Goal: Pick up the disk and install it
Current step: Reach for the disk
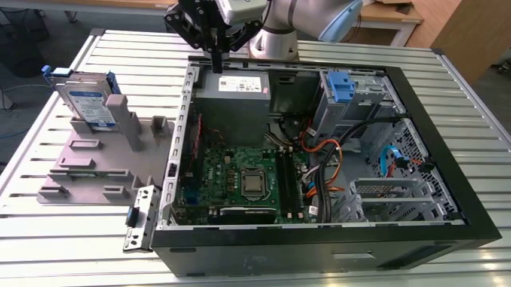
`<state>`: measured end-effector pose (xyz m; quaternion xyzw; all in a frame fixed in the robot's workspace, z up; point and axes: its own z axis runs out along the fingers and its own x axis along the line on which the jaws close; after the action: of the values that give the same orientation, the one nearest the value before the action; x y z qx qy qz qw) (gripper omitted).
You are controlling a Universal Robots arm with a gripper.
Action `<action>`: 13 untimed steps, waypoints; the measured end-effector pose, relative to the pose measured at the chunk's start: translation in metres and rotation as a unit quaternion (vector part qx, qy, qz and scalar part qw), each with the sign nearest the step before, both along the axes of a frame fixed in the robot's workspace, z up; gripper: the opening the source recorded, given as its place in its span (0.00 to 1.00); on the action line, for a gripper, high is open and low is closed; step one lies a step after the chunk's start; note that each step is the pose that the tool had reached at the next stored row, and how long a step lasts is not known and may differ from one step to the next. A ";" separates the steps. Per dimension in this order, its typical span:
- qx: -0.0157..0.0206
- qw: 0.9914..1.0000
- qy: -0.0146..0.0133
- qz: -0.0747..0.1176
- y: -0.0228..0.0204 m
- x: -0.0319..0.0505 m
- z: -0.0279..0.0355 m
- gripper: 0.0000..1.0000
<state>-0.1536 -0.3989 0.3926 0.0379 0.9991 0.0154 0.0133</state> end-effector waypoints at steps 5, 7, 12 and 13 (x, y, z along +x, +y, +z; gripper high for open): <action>0.000 1.000 0.000 0.000 0.0000 -0.0046 -0.0001 0.11; 0.000 1.000 0.000 0.000 0.0000 -0.0076 -0.0002 0.11; 0.000 1.000 0.000 0.000 0.0000 -0.0128 -0.0005 0.11; 0.000 1.000 0.000 0.000 0.0000 -0.0134 -0.0005 0.11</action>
<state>-0.1670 -0.3989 0.3920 0.0378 0.9991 0.0154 0.0134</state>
